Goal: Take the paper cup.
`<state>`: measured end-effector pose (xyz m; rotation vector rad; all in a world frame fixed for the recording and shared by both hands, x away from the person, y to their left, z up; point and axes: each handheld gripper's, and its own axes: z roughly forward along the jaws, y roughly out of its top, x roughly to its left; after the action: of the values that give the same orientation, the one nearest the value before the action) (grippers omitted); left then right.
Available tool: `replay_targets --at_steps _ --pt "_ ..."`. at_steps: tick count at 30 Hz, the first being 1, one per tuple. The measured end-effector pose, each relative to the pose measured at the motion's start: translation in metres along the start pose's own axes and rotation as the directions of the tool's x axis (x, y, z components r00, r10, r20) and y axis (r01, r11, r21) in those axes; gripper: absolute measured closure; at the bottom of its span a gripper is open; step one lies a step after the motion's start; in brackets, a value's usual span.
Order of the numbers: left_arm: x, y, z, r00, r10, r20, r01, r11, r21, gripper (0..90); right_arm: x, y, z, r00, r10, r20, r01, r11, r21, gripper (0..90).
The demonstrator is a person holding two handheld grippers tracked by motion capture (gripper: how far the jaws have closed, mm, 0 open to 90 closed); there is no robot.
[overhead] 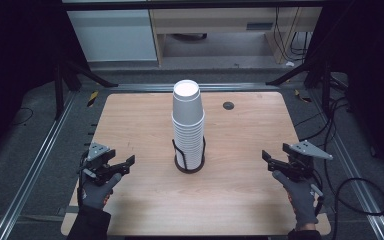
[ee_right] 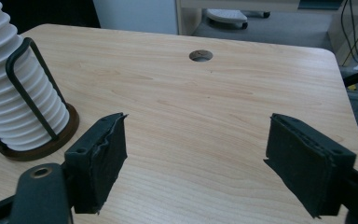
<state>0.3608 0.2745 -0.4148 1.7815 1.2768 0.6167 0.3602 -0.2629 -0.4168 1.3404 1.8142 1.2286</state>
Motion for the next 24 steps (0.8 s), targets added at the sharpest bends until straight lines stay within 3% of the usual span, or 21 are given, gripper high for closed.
replay_targets --at_steps 6,11,15,24 --pt "-0.002 -0.005 0.004 0.9998 0.019 0.003 -0.019 0.9997 0.017 21.5 -0.001 0.005 -0.006 0.9998 0.000 -0.018 0.000 1.000 -0.018 20.1" --pt "-0.003 -0.007 0.006 0.9997 0.025 0.002 -0.025 0.9993 0.026 20.4 0.007 0.013 -0.008 0.9991 -0.023 -0.035 0.022 0.999 -0.029 19.4" --pt "-0.003 -0.009 0.008 0.9997 0.025 0.002 -0.025 0.9991 0.034 20.2 0.015 0.025 -0.014 0.9978 -0.058 -0.033 0.055 0.996 -0.069 18.8" --pt "-0.002 -0.011 0.012 0.9997 0.025 0.008 -0.025 0.9987 0.043 19.0 0.034 0.060 -0.018 0.9913 -0.081 -0.104 0.070 0.991 -0.112 18.7"
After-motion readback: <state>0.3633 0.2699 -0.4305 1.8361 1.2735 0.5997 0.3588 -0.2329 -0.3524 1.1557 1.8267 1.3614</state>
